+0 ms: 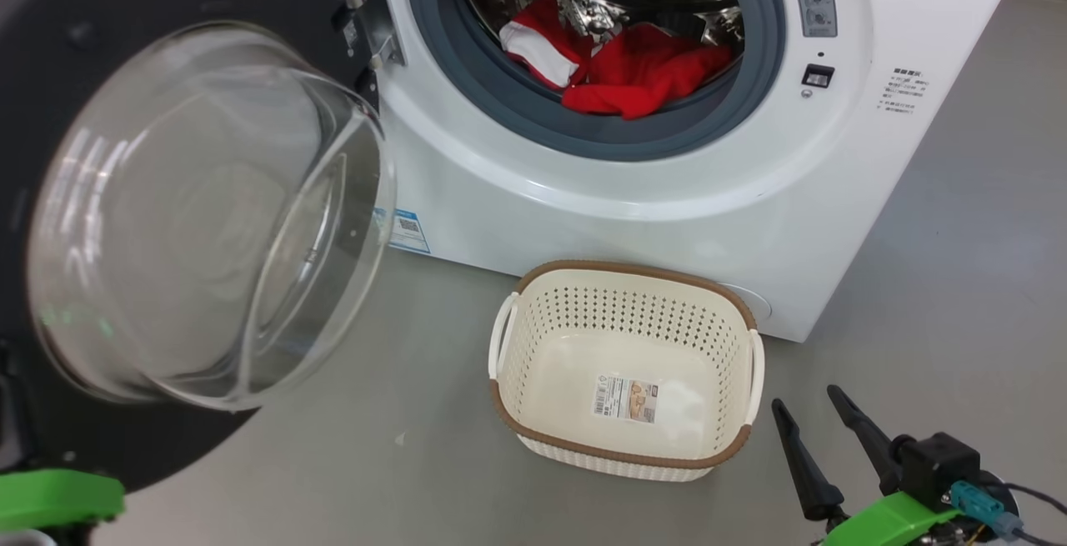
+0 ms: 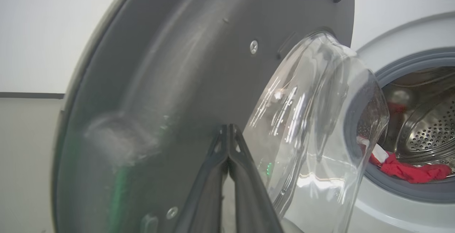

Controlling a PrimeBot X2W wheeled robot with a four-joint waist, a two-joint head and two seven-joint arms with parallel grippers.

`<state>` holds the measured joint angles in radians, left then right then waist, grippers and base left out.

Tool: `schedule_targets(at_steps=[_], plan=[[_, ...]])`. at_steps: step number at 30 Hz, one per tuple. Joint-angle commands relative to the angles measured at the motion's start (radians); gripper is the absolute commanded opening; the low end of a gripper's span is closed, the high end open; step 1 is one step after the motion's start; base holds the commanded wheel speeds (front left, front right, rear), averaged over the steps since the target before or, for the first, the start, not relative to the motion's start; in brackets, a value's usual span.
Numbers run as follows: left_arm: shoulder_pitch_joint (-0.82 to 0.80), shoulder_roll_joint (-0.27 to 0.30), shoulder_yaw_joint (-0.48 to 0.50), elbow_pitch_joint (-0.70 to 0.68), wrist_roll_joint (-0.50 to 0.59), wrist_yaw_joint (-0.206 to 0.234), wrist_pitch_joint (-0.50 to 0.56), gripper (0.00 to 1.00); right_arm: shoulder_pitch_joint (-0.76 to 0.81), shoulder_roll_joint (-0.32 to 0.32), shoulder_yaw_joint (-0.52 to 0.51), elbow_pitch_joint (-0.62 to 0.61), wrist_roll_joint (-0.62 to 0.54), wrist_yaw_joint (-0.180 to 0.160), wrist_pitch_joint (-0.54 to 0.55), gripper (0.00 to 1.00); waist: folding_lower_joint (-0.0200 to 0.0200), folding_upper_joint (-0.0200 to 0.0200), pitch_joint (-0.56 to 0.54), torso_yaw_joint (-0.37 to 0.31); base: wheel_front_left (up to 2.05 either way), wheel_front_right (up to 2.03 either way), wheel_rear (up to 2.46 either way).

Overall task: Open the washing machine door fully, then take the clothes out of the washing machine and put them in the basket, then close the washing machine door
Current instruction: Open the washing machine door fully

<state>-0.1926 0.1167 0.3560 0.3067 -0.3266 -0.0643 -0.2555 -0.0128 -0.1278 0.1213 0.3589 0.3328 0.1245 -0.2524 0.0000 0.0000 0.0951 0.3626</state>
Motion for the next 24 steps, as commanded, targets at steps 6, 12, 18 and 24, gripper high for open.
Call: schedule_targets(at_steps=[6, 12, 18, 24], plan=[[-0.125, 0.089, 0.139, 0.088, 0.033, -0.022, -0.006, 0.0, -0.053, -0.021, 0.031, -0.028, -0.016, 0.006, -0.009, 1.0, 0.0, 0.0, 0.024, -0.016, 0.0, 0.0, 0.0], [-0.193, 0.112, 0.198, 0.17, 0.063, -0.037, -0.006, 0.0, -0.063, -0.03, 0.029, -0.032, -0.018, 0.006, -0.009, 1.0, 0.0, 0.0, 0.049, -0.025, 0.0, 0.0, 0.0], [-0.245, 0.141, 0.23, 0.244, 0.088, -0.048, -0.006, 0.0, -0.07, -0.036, 0.029, -0.033, -0.019, 0.006, -0.009, 1.0, 0.0, 0.0, 0.064, -0.031, 0.0, 0.0, 0.0], [-0.283, 0.163, 0.26, 0.303, 0.121, -0.058, -0.006, 0.0, -0.079, -0.037, 0.032, -0.032, -0.022, 0.006, -0.009, 1.0, 0.0, 0.0, 0.073, -0.04, 0.0, 0.0, 0.0]])
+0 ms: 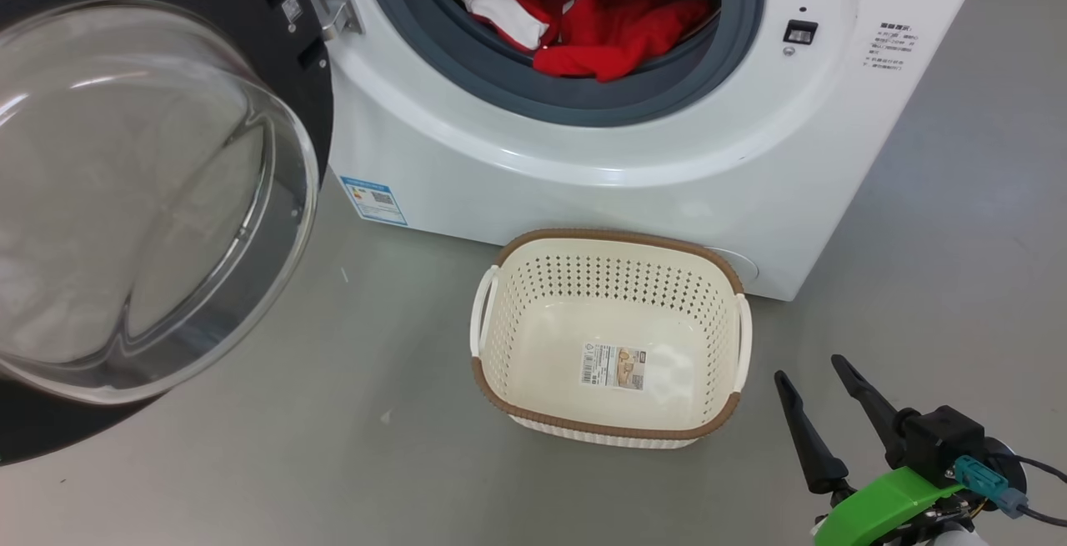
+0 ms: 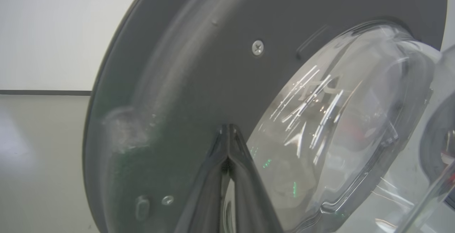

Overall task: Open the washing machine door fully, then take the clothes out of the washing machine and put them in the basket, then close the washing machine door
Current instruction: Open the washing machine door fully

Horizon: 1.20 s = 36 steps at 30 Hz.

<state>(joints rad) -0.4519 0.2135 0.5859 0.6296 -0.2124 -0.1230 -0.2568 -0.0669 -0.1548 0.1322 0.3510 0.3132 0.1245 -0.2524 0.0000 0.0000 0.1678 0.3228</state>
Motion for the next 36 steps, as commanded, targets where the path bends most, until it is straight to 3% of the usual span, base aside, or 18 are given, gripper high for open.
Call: schedule_targets(at_steps=[1, 10, 23, 24, 28, 29, 30, 36], plan=[[-0.028, 0.068, 0.033, -0.014, 0.009, -0.001, -0.005, 0.0, -0.025, -0.01, 0.02, -0.024, -0.003, 0.006, -0.009, 1.0, 0.0, 0.0, 0.0, -0.001, 0.0, 0.0, 0.0], [-0.026, 0.075, 0.027, 0.016, 0.007, -0.007, -0.005, 0.0, -0.019, -0.005, 0.015, -0.019, -0.004, 0.006, -0.009, 1.0, 0.0, 0.0, -0.022, 0.001, 0.0, 0.0, 0.0], [0.118, 0.038, -0.06, -0.1, -0.107, -0.008, -0.005, 0.0, -0.006, 0.002, 0.023, -0.015, -0.007, 0.006, -0.009, 1.0, 0.0, 0.0, -0.076, -0.003, 0.0, 0.0, 0.0], [0.134, 0.03, -0.063, -0.117, -0.113, -0.008, -0.005, 0.05, -0.004, 0.002, 0.024, -0.015, -0.007, 0.006, -0.009, 1.0, 0.0, 0.0, -0.079, -0.004, 0.0, 0.0, 0.0], [0.199, -0.004, -0.085, -0.181, -0.141, -0.008, -0.005, 0.48, 0.001, 0.005, 0.022, -0.017, -0.005, 0.006, -0.009, 1.0, 0.0, 0.0, -0.095, -0.013, 0.0, 0.0, 0.0], [0.216, -0.011, -0.091, -0.196, -0.143, -0.008, -0.005, 0.79, 0.003, 0.005, 0.02, -0.017, -0.004, 0.006, -0.009, 1.0, 0.0, 0.0, -0.098, -0.015, 0.0, 0.0, 0.0], [0.231, -0.018, -0.097, -0.21, -0.146, -0.008, -0.005, 1.0, 0.005, 0.005, 0.019, -0.018, -0.004, 0.006, -0.009, 1.0, 0.0, 0.0, -0.1, -0.017, 0.0, 0.0, 0.0], [0.3, -0.06, -0.132, -0.274, -0.148, -0.008, -0.005, 1.0, 0.012, 0.01, 0.006, -0.022, -0.001, 0.006, -0.009, 1.0, 0.0, 0.0, -0.115, -0.036, 0.0, 0.0, 0.0]])
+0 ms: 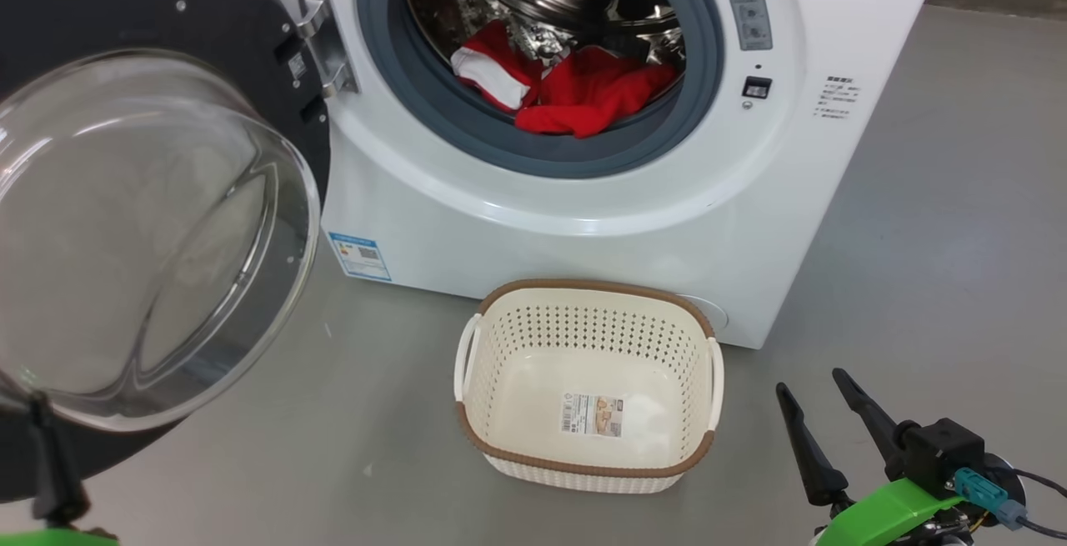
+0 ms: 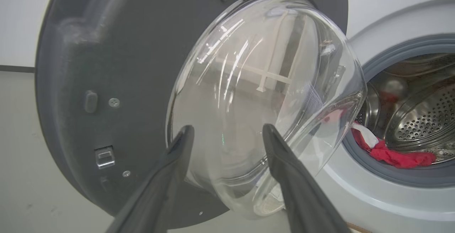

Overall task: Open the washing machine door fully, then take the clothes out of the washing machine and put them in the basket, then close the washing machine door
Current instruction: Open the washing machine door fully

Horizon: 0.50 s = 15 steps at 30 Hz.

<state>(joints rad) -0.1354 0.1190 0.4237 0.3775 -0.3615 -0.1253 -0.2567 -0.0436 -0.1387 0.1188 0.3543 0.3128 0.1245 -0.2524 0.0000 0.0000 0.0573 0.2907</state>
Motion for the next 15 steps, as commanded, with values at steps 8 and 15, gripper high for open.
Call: schedule_targets(at_steps=[8, 15], plan=[[0.076, -0.014, -0.065, -0.114, 0.025, -0.005, -0.005, 1.0, 0.007, 0.003, -0.007, -0.033, 0.0, 0.006, -0.009, 1.0, 0.0, 0.0, -0.024, -0.048, 0.0, 0.0, 0.0], [0.116, -0.02, -0.155, -0.162, 0.0, -0.005, -0.005, 1.0, 0.015, 0.005, -0.039, -0.044, -0.001, 0.006, -0.009, 1.0, 0.0, 0.0, -0.021, -0.096, 0.0, 0.0, 0.0]])
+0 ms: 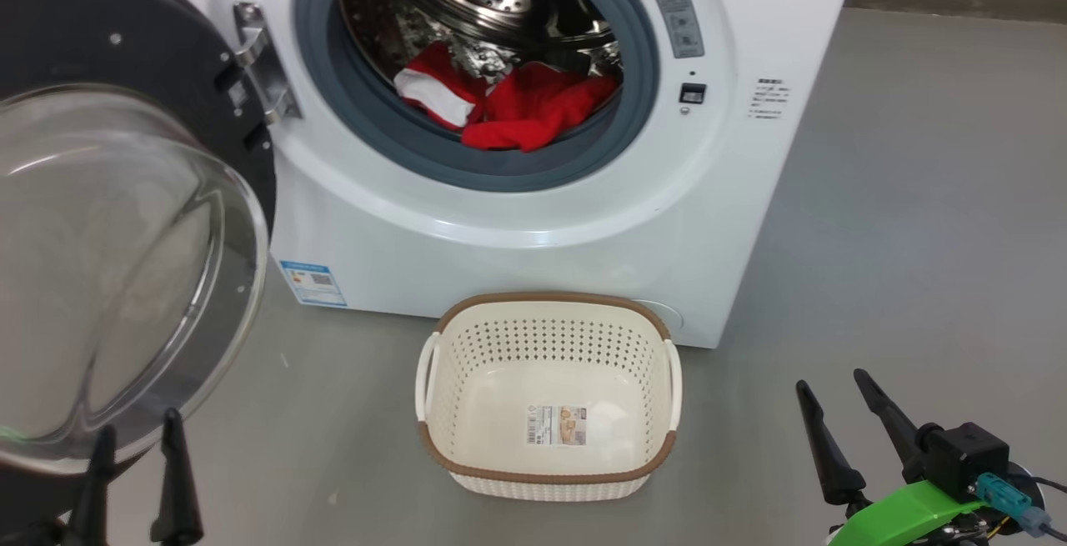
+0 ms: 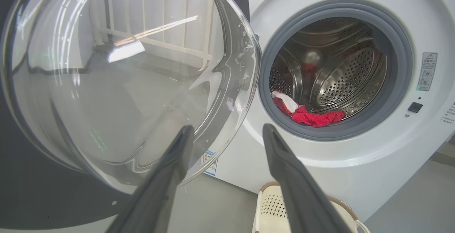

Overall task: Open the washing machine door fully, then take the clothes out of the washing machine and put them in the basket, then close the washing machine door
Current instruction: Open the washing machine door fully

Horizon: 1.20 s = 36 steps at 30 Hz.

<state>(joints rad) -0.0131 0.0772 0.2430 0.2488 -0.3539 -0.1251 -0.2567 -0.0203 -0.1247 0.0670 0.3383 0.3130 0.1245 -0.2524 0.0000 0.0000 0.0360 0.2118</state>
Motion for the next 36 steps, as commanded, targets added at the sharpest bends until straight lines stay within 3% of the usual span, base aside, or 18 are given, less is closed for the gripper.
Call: schedule_targets(at_steps=[1, 17, 36], plan=[[-0.002, 0.022, 0.014, -0.041, -0.013, -0.006, -0.005, 1.0, -0.008, -0.009, 0.009, -0.029, -0.002, 0.006, -0.009, 1.0, 0.0, 0.0, 0.001, -0.025, 0.0, 0.0, 0.0], [0.066, 0.05, -0.165, -0.106, -0.021, -0.006, -0.005, 1.0, 0.004, -0.011, -0.049, -0.054, -0.002, 0.006, -0.009, 1.0, 0.0, 0.0, 0.004, -0.149, 0.0, 0.0, 0.0], [0.084, 0.025, -0.213, -0.138, -0.023, -0.006, -0.005, 1.0, 0.03, -0.01, -0.075, -0.068, -0.003, 0.006, -0.009, 1.0, 0.0, 0.0, -0.007, -0.214, 0.0, 0.0, 0.0]])
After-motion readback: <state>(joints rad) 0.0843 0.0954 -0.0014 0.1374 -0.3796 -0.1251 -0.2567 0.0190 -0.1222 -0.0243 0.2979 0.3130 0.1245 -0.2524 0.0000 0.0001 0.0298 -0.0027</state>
